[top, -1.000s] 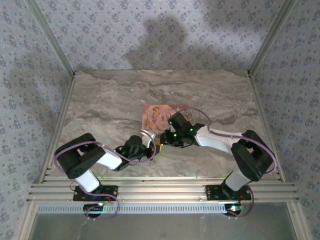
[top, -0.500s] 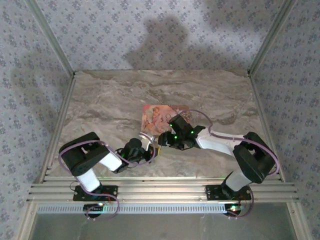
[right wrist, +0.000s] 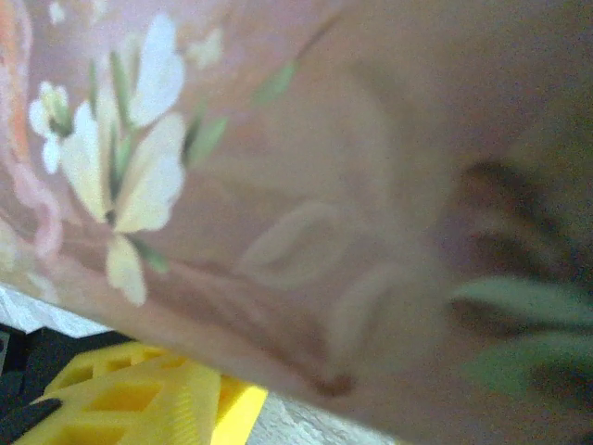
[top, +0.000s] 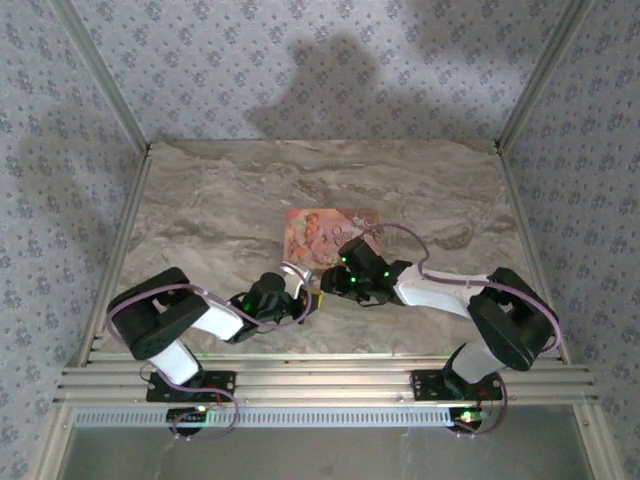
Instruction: Unlock the padlock with the key
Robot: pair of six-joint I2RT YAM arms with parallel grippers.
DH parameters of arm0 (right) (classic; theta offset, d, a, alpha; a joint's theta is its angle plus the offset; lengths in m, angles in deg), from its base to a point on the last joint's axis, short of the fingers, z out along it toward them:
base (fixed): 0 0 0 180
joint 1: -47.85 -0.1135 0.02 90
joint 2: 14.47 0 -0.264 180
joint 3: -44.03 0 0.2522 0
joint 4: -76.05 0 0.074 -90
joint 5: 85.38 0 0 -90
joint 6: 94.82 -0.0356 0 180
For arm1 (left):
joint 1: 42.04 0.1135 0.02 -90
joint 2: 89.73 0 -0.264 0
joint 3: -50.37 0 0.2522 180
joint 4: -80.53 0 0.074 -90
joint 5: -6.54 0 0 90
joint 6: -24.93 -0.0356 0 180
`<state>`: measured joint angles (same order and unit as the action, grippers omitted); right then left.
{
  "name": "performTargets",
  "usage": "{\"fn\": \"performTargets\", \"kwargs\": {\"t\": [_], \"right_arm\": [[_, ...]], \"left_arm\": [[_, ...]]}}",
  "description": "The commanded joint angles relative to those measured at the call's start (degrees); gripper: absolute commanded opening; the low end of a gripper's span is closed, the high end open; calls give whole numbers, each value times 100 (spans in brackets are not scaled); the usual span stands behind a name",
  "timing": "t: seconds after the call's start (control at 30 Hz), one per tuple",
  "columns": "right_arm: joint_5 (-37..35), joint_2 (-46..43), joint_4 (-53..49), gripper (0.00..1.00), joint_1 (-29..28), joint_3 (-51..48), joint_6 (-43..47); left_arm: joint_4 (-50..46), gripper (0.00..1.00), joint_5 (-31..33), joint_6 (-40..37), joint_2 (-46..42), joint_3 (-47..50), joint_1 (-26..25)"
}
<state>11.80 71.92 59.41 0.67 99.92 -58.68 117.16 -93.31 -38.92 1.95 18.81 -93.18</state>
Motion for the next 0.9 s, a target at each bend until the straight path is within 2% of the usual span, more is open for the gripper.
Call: {"fn": "performTargets", "kwargs": {"t": [0.0,0.27,0.5,0.63,0.87], "right_arm": [[-216,178,187,45,-63,14,-153],[-133,421,209,15,-149,127,-194],[-19,312,167,0,-163,61,-147],[51,171,147,0,-117,-65,-4],[176,52,222,0,-52,-261,125]], "left_arm": [[-270,0,-196,-154,-344,-291,-30],[-622,0,-356,-114,-289,-548,-20],[224,0,-763,386,8,-372,263],[610,0,-1279,643,-17,-275,546],[555,0,-1980,751,-233,-411,764]]}}
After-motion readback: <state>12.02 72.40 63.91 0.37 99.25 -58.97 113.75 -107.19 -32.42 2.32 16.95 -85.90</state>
